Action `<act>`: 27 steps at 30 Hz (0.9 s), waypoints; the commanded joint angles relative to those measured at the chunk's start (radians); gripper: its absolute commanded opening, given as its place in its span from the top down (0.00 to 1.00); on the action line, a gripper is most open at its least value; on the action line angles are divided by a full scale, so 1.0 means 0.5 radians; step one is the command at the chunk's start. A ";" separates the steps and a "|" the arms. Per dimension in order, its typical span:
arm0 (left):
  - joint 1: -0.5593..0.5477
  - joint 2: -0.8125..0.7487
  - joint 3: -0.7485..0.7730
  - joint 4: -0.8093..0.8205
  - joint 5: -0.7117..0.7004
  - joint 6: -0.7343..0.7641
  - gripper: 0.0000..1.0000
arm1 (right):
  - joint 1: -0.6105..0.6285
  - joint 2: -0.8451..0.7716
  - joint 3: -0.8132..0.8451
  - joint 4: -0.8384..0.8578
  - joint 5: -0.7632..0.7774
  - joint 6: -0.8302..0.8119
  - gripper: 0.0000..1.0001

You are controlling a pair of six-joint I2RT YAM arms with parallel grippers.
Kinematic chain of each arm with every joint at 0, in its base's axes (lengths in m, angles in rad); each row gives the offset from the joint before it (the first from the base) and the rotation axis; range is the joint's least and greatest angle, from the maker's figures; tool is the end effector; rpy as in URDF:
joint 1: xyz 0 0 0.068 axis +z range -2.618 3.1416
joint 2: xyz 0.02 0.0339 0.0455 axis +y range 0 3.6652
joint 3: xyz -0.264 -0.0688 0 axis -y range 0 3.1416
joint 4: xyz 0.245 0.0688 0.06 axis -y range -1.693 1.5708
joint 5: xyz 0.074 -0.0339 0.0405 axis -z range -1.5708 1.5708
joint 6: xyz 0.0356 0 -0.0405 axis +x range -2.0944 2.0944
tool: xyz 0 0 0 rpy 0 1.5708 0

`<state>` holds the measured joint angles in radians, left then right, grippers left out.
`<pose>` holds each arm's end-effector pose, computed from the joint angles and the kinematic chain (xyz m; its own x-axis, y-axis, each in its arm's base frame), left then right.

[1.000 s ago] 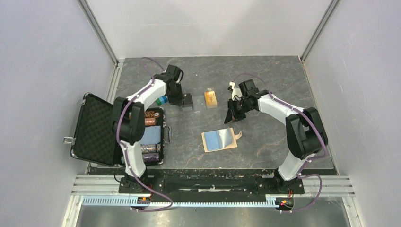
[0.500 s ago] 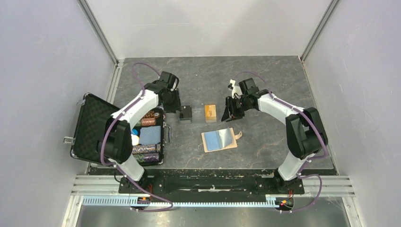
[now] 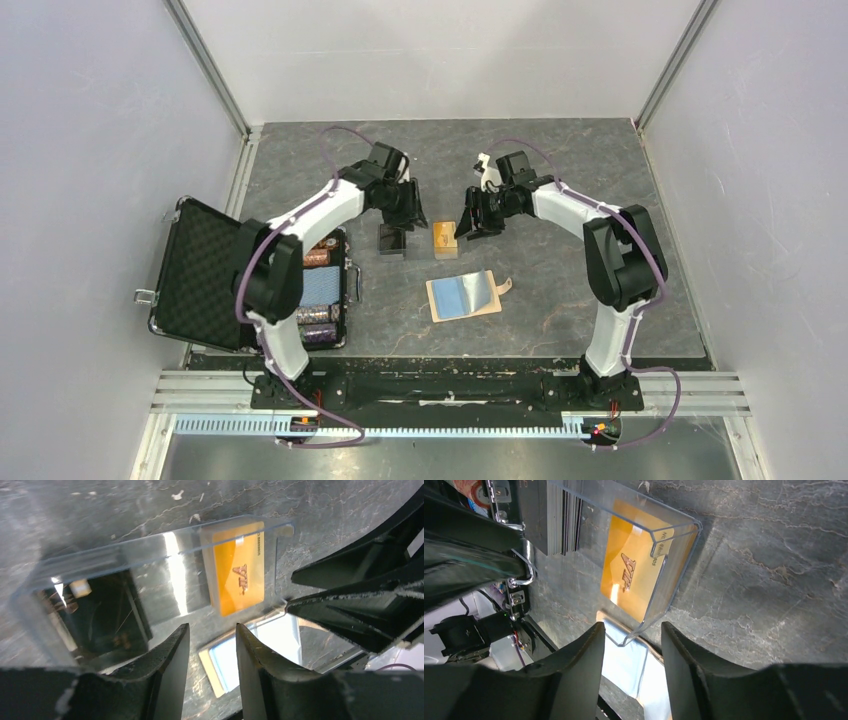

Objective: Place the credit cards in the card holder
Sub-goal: Move the storage box to the center of the board, then pick up the credit card from the storage box.

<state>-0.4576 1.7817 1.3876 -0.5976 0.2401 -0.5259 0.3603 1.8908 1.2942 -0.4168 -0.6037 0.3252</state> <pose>0.3407 -0.1772 0.2421 -0.9234 -0.0888 -0.3734 0.0952 0.8895 -0.4469 0.3617 0.1578 0.1884 -0.9350 -0.0712 -0.3473 -0.2876 0.7253 0.6255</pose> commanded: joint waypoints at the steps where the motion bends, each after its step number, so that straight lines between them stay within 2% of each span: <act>1: -0.087 0.231 0.193 0.084 0.131 -0.087 0.55 | -0.006 0.088 0.087 0.036 -0.099 0.026 0.56; 5: -0.143 0.409 0.287 0.054 0.130 -0.106 0.55 | -0.005 0.123 0.099 -0.022 -0.071 -0.036 0.60; 12: -0.196 0.479 0.310 -0.020 -0.021 -0.103 0.57 | -0.006 0.149 0.093 -0.038 -0.096 -0.056 0.65; 21: -0.219 0.547 0.354 -0.042 -0.026 -0.078 0.91 | -0.006 0.175 0.105 -0.047 -0.109 -0.068 0.68; 24: -0.232 0.554 0.397 -0.094 -0.072 -0.049 0.97 | -0.006 0.176 0.105 -0.061 -0.106 -0.076 0.68; 27: -0.243 0.548 0.432 -0.133 -0.106 -0.018 0.98 | -0.005 0.176 0.107 -0.068 -0.097 -0.083 0.68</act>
<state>-0.5632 2.0521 1.5505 -0.6441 0.2218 -0.5533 0.3599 1.9629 1.3128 -0.4278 -0.6582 0.3130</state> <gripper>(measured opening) 0.032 0.324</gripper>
